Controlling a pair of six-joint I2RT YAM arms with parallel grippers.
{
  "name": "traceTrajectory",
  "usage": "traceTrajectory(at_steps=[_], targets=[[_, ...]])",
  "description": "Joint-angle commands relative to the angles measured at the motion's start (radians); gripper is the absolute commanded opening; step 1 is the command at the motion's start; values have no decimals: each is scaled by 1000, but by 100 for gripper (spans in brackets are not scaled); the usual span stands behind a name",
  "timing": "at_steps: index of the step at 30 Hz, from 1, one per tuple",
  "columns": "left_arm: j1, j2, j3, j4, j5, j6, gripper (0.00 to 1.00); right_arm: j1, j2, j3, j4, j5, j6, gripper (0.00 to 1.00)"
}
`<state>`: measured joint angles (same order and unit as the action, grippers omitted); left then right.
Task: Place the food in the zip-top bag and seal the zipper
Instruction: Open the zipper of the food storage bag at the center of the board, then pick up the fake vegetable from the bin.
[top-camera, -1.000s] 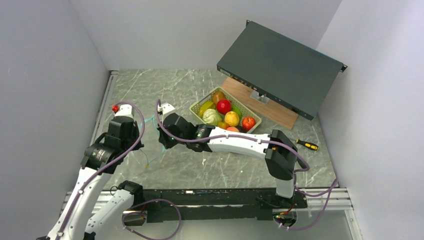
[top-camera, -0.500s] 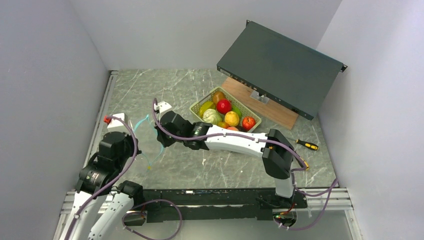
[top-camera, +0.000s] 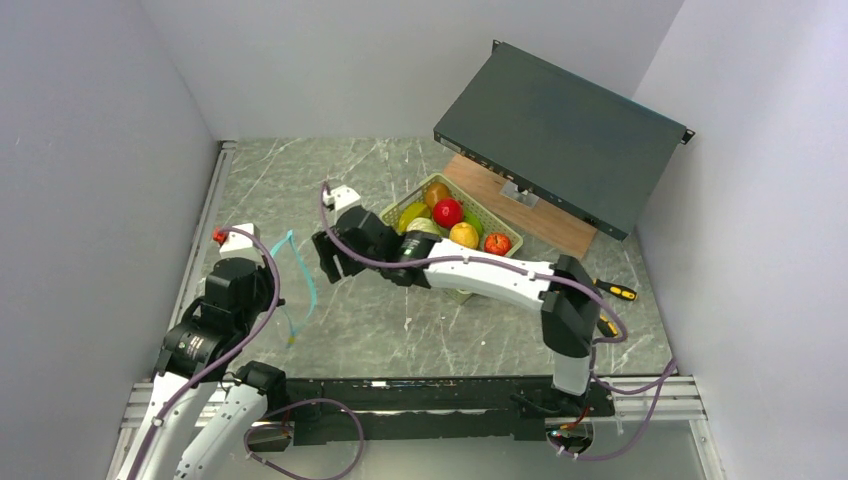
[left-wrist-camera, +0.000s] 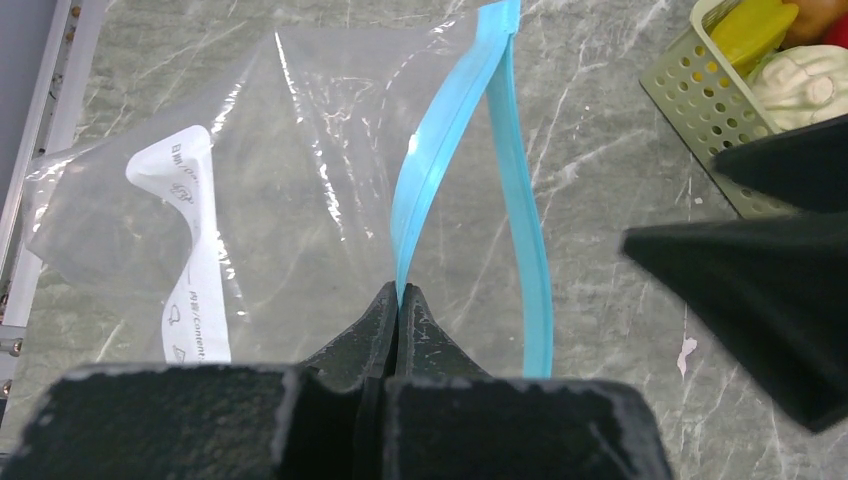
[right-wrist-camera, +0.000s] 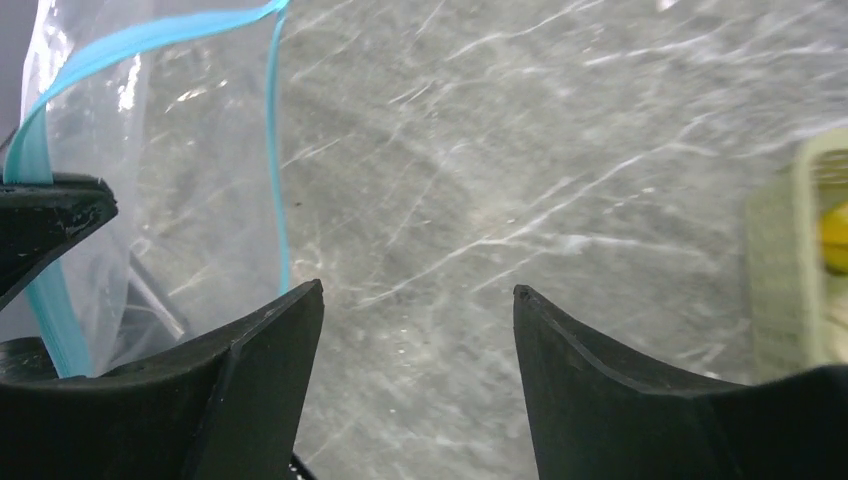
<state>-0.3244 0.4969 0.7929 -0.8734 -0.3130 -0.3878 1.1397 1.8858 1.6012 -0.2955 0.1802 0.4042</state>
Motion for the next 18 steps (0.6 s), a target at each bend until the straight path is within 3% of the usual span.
traceTrajectory(at_steps=[1, 8, 18], targets=[[-2, -11, 9, 34, -21, -4, 0, -61, -181, -35, 1, 65, -47, 74], [-2, 2, 9, 39, -9, 1, 0, -156, -301, -158, -50, 152, -70, 79], [-2, 1, 9, 40, -7, 1, 0, -246, -200, -195, -150, 326, -146, 79]])
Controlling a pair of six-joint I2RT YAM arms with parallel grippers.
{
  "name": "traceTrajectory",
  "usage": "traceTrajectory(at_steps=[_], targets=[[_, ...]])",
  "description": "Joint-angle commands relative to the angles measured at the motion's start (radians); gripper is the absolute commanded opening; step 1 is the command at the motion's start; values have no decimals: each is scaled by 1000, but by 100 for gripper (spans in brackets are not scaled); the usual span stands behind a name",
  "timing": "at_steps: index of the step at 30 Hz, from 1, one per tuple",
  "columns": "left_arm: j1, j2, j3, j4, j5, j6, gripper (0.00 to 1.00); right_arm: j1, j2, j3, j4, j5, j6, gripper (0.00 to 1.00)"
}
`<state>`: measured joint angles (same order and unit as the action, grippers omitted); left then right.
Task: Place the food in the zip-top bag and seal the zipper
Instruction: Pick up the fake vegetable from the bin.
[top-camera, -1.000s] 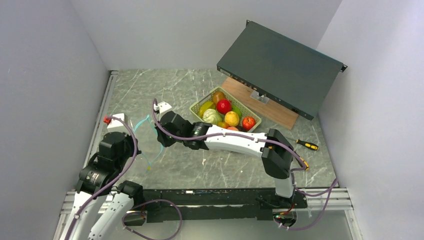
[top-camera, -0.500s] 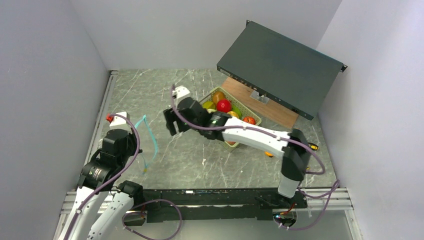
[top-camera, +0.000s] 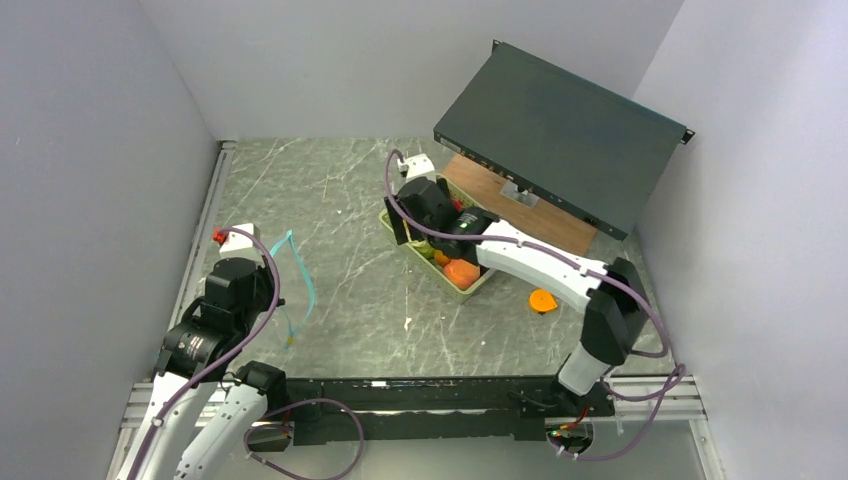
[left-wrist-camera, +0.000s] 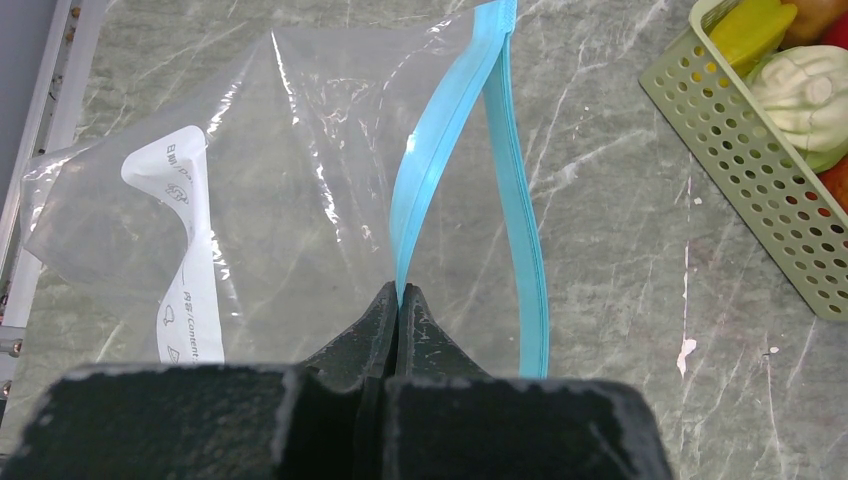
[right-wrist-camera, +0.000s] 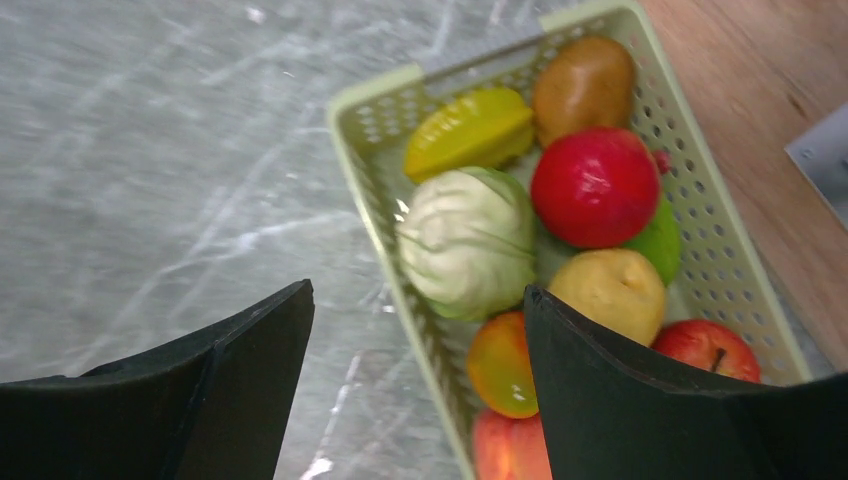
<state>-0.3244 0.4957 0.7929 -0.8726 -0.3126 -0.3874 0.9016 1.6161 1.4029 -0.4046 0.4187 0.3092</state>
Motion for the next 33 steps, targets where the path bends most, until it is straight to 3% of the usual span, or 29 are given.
traceTrajectory(at_steps=[1, 12, 33], targets=[[-1, 3, 9, 40, -6, 1, 0, -10, 92, 14, -38, 102, -51, 79], [-1, -4, 8, 52, 24, 10, 0, -40, 246, 77, -10, 175, 8, 80], [-2, 0, 5, 57, 40, 13, 0, -99, 316, 57, 16, 46, 79, 76]])
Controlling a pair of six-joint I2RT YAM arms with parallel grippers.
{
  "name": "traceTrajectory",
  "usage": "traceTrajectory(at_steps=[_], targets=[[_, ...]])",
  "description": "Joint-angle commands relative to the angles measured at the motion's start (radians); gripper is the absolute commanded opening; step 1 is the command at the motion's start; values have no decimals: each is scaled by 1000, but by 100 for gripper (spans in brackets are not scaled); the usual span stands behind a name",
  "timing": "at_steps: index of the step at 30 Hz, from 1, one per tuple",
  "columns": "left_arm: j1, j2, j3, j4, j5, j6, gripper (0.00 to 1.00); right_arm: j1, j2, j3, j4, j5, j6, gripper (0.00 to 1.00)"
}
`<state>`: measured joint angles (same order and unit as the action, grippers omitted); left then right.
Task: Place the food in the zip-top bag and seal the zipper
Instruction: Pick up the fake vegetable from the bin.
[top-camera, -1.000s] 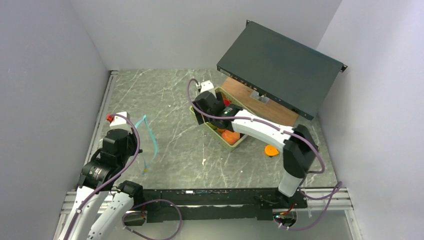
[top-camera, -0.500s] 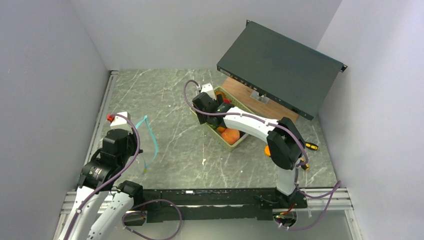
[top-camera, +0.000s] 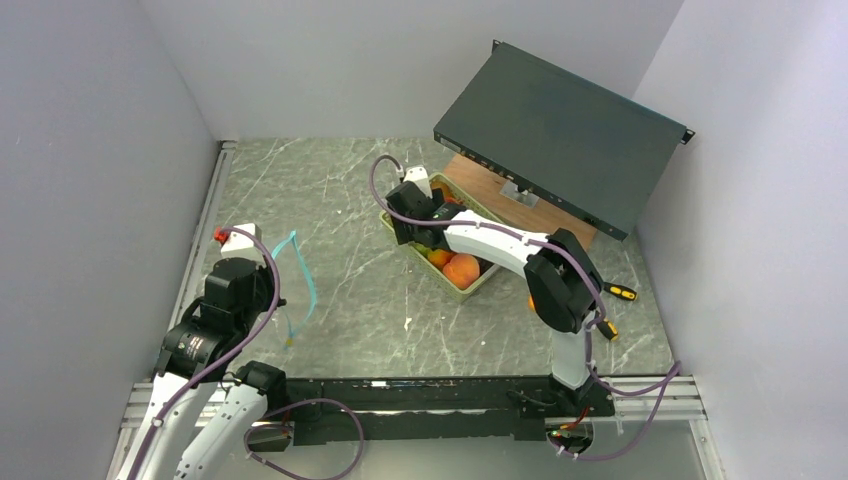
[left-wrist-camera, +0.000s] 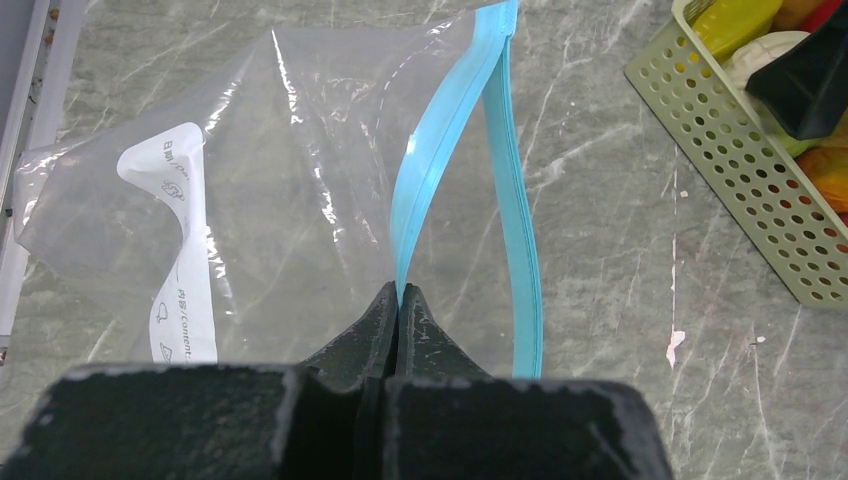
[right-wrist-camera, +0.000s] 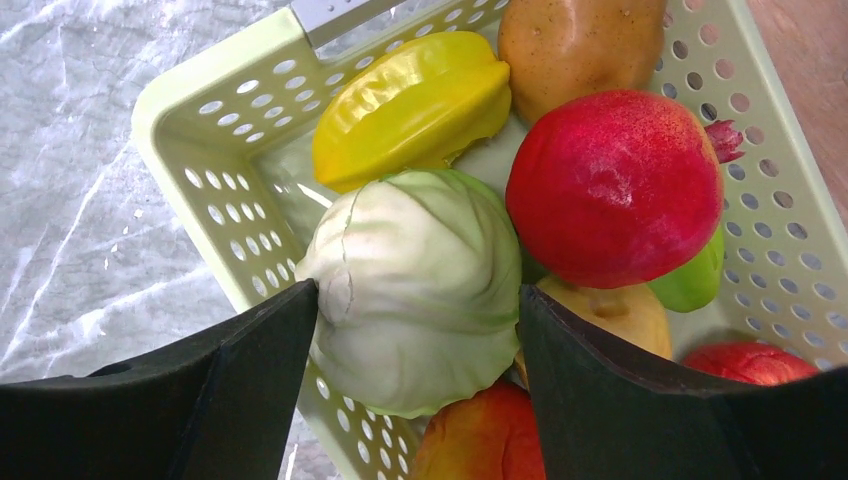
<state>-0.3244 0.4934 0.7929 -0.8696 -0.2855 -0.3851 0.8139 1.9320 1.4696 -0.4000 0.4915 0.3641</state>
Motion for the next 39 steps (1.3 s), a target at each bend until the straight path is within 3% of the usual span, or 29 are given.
traceTrajectory(at_steps=[1, 6, 8, 15, 21, 29, 39], targets=[[-2, 5, 4, 53, 10, 11, 0, -14, 2, -15, 13, -35, 29, 76], [-2, 26, 6, 50, 14, 13, 0, -31, 17, -21, 15, -51, 34, 76], [-2, 33, 8, 50, 21, 15, 0, -36, 18, -27, 23, -68, 29, 72], [-2, 28, 7, 49, 13, 13, 0, -44, -25, -46, 62, -94, -4, 30], [-2, 23, 8, 46, 7, 10, 0, -43, -90, -13, 63, -69, -56, 6], [-2, 19, 8, 44, -2, 6, 0, -42, -230, 3, 119, -155, -74, 0], [-2, 9, 7, 46, 3, 8, 0, -11, -401, -83, 315, -511, 10, 0]])
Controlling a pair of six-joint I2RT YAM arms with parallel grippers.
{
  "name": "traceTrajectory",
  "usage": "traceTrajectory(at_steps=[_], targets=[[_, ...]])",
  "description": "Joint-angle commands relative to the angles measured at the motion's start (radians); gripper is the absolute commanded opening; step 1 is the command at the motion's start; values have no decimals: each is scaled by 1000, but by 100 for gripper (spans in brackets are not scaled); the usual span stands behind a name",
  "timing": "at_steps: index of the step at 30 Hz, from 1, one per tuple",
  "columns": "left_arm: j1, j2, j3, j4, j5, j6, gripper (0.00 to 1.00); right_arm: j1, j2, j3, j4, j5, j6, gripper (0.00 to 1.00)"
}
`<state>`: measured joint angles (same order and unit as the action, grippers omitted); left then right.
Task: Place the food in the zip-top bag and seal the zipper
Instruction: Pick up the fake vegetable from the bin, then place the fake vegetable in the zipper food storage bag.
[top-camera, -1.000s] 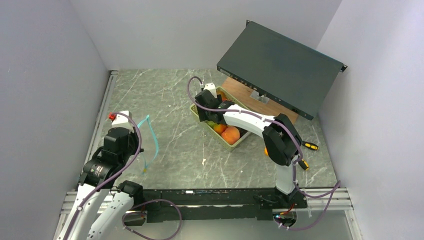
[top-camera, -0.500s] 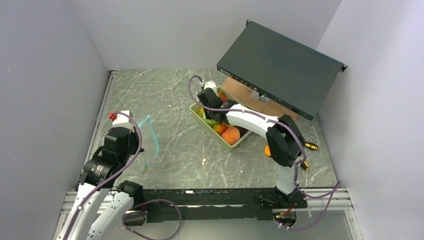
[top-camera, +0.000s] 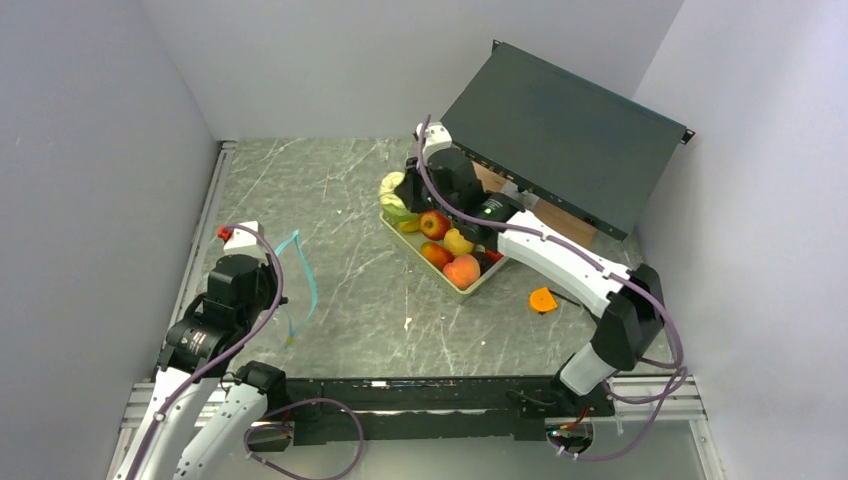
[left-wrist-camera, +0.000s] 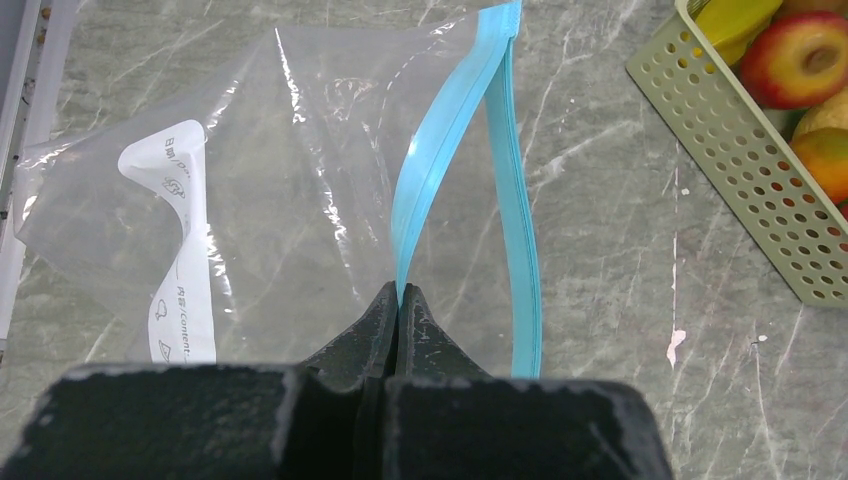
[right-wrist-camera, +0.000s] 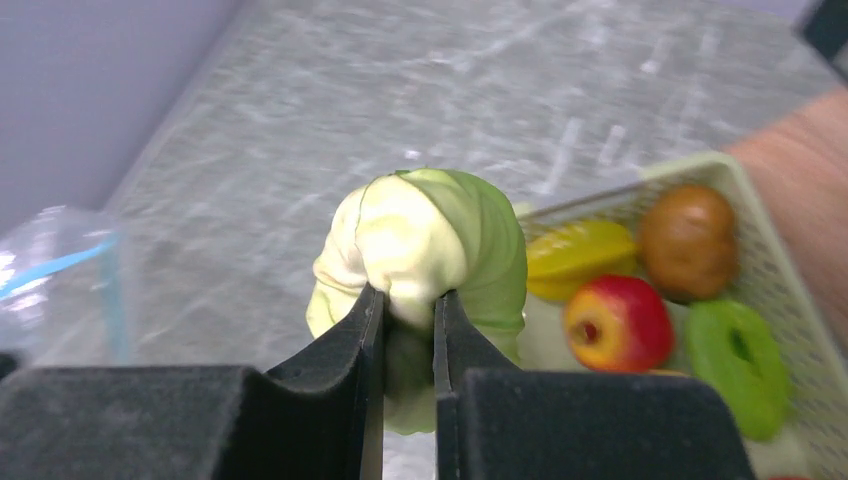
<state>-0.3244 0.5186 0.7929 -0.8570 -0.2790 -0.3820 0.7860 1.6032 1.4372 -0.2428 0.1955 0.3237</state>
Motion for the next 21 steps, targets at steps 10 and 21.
traceTrajectory(at_steps=[10, 21], targets=[[-2, -64, 0, 51, 23, 21, 0, 155, -83, -253, 691, -758, 185, 0], [-2, -116, -1, 61, 49, 31, 0, 208, 82, -237, 958, -849, 375, 0]])
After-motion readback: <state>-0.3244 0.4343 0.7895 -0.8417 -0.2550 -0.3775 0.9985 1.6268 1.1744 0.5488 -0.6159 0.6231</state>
